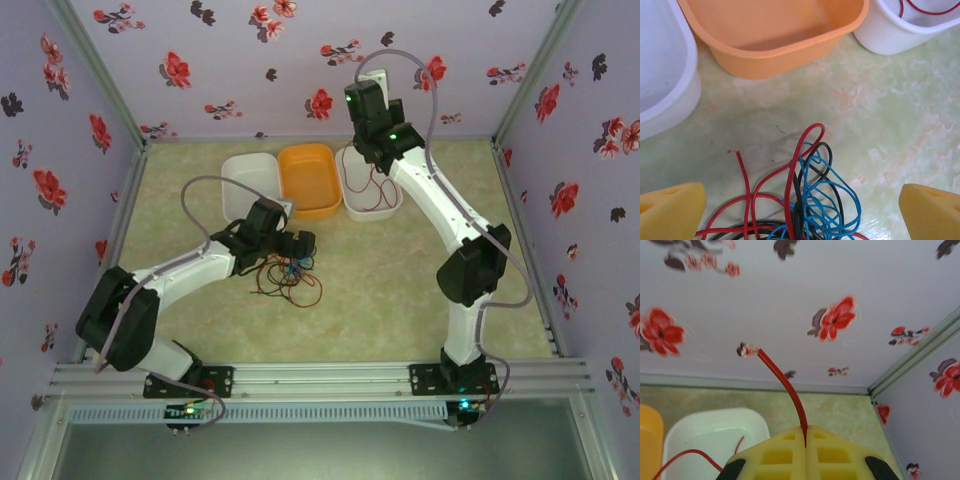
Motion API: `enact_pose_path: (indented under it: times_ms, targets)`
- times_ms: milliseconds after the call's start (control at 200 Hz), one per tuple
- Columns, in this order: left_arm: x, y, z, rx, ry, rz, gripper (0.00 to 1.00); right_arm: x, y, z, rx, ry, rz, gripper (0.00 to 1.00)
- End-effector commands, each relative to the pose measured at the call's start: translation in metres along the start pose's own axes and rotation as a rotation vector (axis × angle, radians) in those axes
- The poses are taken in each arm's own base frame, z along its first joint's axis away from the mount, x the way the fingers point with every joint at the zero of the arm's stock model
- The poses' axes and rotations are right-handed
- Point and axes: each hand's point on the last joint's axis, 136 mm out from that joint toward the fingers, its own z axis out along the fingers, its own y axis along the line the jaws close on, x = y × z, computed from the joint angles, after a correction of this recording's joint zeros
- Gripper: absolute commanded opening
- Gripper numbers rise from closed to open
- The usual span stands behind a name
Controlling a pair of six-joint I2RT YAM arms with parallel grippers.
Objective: Untangle the cables
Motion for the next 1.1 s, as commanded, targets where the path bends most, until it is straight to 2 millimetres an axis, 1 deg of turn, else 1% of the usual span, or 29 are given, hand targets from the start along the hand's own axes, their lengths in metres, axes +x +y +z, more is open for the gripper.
enact_pose_path:
  times_ms: [0, 65, 195, 340, 480, 800, 965, 1095]
  targets:
    - [-0.025, -0.003, -0.016, -0.017, -0.077, 0.018, 1.0, 0.014, 0.005, 0.013, -0.017, 0.053, 0.007, 0.0]
    - [-0.027, -0.001, -0.019, -0.029, -0.084, 0.02, 1.0, 0.024, 0.008, 0.021, -0.01, 0.083, -0.009, 0.0]
    - [-0.029, 0.002, -0.025, -0.049, -0.096, 0.028, 1.0, 0.041, 0.005, 0.035, 0.006, 0.133, -0.015, 0.0]
    - [-0.03, 0.005, -0.027, -0.063, -0.098, 0.027, 1.0, 0.061, 0.011, 0.05, -0.021, 0.189, -0.021, 0.0]
    - [-0.032, 0.007, -0.028, -0.074, -0.097, 0.011, 1.0, 0.086, 0.024, 0.068, -0.052, 0.255, -0.038, 0.0]
    - [-0.034, 0.013, -0.029, -0.094, -0.084, -0.027, 1.0, 0.147, 0.063, 0.111, -0.181, 0.42, -0.023, 0.0]
    - [-0.034, 0.015, -0.03, -0.094, -0.091, -0.046, 1.0, 0.179, 0.074, 0.13, -0.202, 0.496, -0.024, 0.0]
    - [-0.035, 0.016, -0.03, -0.096, -0.095, -0.047, 1.0, 0.197, 0.082, 0.138, -0.235, 0.537, -0.006, 0.01]
